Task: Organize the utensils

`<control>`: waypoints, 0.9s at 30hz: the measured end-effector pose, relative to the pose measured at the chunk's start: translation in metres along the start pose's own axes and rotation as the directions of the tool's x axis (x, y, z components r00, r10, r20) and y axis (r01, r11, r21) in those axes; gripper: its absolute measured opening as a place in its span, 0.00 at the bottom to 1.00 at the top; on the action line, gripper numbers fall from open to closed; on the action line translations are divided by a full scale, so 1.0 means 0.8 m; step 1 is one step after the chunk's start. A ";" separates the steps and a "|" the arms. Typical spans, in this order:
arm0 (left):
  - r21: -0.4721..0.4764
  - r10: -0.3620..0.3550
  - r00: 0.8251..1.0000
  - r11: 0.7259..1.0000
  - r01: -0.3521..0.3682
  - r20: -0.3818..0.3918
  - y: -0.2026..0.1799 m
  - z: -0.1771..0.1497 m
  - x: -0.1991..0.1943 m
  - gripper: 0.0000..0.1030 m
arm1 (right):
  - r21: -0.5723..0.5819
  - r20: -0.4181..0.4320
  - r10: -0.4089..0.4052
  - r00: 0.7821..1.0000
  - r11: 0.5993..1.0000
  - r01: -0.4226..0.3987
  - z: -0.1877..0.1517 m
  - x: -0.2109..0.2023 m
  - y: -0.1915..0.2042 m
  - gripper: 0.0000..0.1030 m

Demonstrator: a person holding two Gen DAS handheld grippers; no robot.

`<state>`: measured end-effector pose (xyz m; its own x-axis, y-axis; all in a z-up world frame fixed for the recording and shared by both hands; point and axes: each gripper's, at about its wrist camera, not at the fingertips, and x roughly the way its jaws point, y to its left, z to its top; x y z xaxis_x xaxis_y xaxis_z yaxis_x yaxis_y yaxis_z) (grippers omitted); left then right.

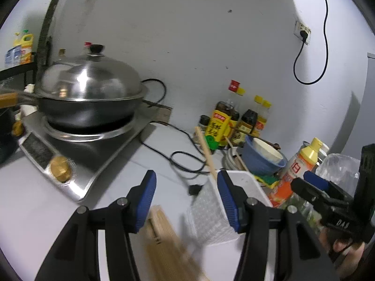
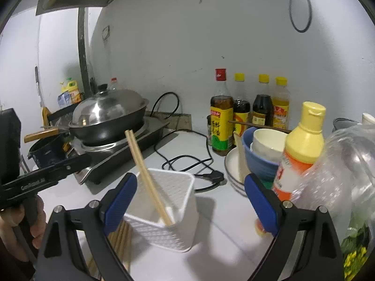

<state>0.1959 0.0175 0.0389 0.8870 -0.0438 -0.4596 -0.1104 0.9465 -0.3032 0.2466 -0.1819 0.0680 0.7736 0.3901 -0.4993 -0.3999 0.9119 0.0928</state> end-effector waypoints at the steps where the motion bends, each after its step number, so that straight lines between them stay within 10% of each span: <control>1: 0.001 0.003 1.000 1.000 -0.003 0.003 0.007 -0.003 -0.006 0.53 | -0.004 -0.010 0.005 1.000 1.000 -0.005 -0.002 -0.001 0.009 0.89; 7: 0.032 0.026 1.000 0.999 -0.026 -0.010 0.055 -0.031 -0.036 0.57 | -0.081 -0.061 0.042 0.997 0.996 -0.047 -0.019 -0.006 0.058 0.86; 12: -0.002 0.025 0.999 1.000 -0.025 -0.046 0.095 -0.050 -0.041 0.58 | -0.141 -0.151 0.049 0.987 0.987 -0.070 -0.048 0.005 0.099 0.45; 27: -0.058 0.030 0.995 0.998 -0.035 -0.091 0.173 -0.082 -0.041 0.58 | -0.145 -0.405 0.008 0.914 0.987 -0.073 -0.127 0.091 0.136 0.16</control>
<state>0.1222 0.1291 -0.0429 0.8390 -0.0440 -0.5423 -0.1674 0.9275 -0.3343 0.2097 -0.0674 -0.0460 0.5049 0.3120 -0.8048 -0.5218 0.8531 0.0033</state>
